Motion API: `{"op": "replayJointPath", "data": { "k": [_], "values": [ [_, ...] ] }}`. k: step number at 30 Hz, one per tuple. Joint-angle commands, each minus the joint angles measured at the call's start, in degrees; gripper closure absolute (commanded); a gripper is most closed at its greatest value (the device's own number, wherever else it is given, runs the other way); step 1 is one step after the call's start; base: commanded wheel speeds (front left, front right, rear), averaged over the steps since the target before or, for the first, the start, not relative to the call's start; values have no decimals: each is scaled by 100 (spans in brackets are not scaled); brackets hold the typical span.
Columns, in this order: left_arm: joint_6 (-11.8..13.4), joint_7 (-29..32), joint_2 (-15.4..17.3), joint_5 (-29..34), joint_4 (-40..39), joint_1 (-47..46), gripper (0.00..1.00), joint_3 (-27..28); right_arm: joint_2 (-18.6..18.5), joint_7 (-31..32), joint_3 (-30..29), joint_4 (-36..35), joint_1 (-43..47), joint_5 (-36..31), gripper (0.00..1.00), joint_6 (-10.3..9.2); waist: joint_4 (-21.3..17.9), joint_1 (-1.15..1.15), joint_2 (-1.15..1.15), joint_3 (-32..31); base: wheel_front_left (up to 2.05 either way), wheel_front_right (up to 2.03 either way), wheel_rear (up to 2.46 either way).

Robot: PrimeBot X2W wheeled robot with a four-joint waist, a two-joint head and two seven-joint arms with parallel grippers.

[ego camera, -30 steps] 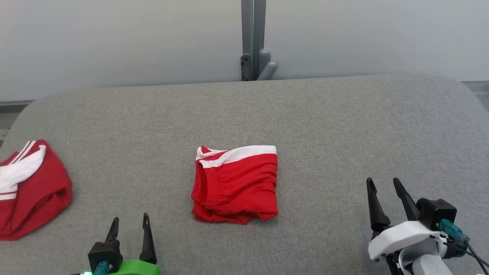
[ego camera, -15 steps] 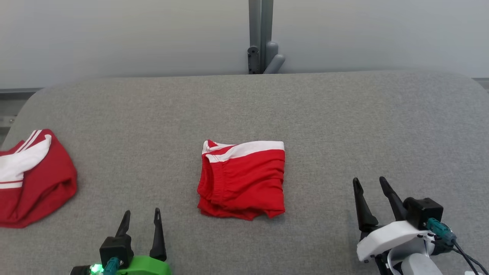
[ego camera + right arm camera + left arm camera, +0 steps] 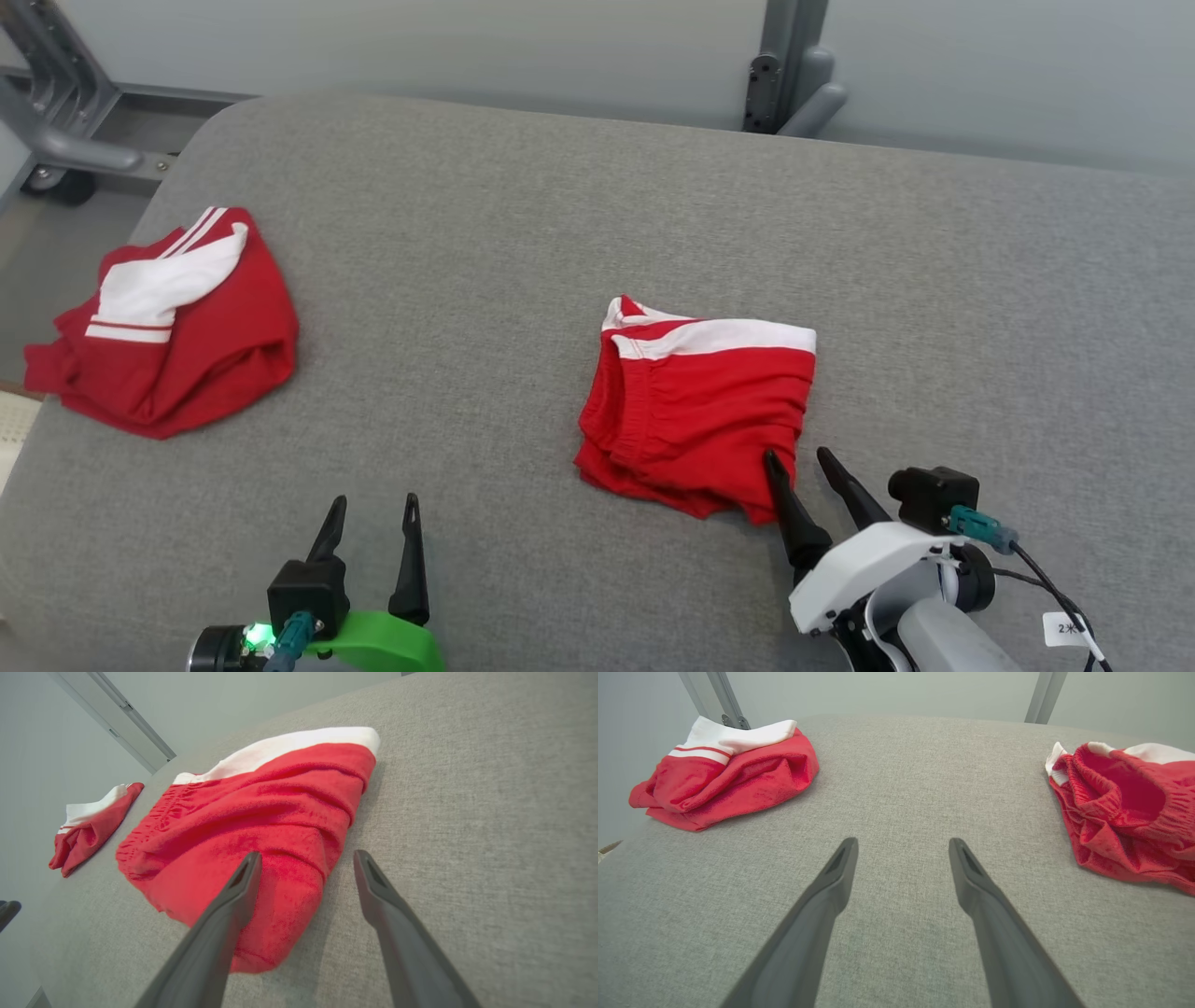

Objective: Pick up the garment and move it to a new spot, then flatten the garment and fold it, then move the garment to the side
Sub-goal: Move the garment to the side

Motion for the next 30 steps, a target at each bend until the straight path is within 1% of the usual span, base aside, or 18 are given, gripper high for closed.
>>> {"op": "replayJointPath", "data": {
  "k": [1, 3, 10, 14, 15, 16, 17, 19, 21, 26, 29, 30],
  "values": [
    [4, 0, 15, -6, -1, -75, 0, -15, -34, -16, 27, 115, -135, 111, 0, -4, 349, 0, 50, 168, 0, 0, 0],
    [5, 0, 14, -5, -12, -61, 0, -25, -34, -16, 35, 259, -231, 78, 0, -4, 394, 0, 50, 180, 0, 0, 0],
    [40, 0, 15, -24, -46, -119, 0, -63, -33, -17, -308, 590, -568, -226, 0, -4, 430, 0, 50, 272, 0, 0, 0],
    [51, 0, 15, -52, -17, -164, 0, -119, -31, -16, -248, 906, -728, -283, 0, -4, 445, 0, 50, 318, 0, 0, 0],
    [53, 0, 16, -55, -9, -168, 0, -137, -31, -16, -225, 1006, -772, -265, 16, -4, 451, 0, 50, 324, 0, 0, 0],
    [51, 0, 15, -61, 1, -175, 0, -162, -31, -14, -198, 1104, -818, -277, 51, -4, 458, 0, 50, 331, 0, 0, 0],
    [51, 0, 15, -61, 1, -175, 0, -162, -31, -14, -198, 1104, -818, -277, 51, -4, 458, 0, 50, 331, 0, 0, 0],
    [56, 0, 16, -73, 15, -200, 0, -201, -31, -2, -149, 1307, -883, -250, 100, -4, 473, 0, 50, 331, 0, 0, 0],
    [65, 0, 16, -78, 27, -206, 0, -221, -31, -2, -113, 1449, -930, -253, 100, -4, 482, 0, 50, 302, 0, 0, 0],
    [58, 0, 13, -31, 0, -123, 0, -158, -40, -7, -290, 1387, -946, -435, 100, -4, 345, 0, 50, 153, 0, 0, 0],
    [21, 0, 15, 3, -35, -47, 0, -81, -35, -9, -398, 1293, -831, -544, 100, -5, 77, 0, 50, 14, 0, 0, 0],
    [0, 0, 14, 7, -75, -19, 0, -65, -41, -10, -455, 1235, -767, -643, 100, -5, -171, 0, 50, -70, 0, 0, 0]
  ]
}}
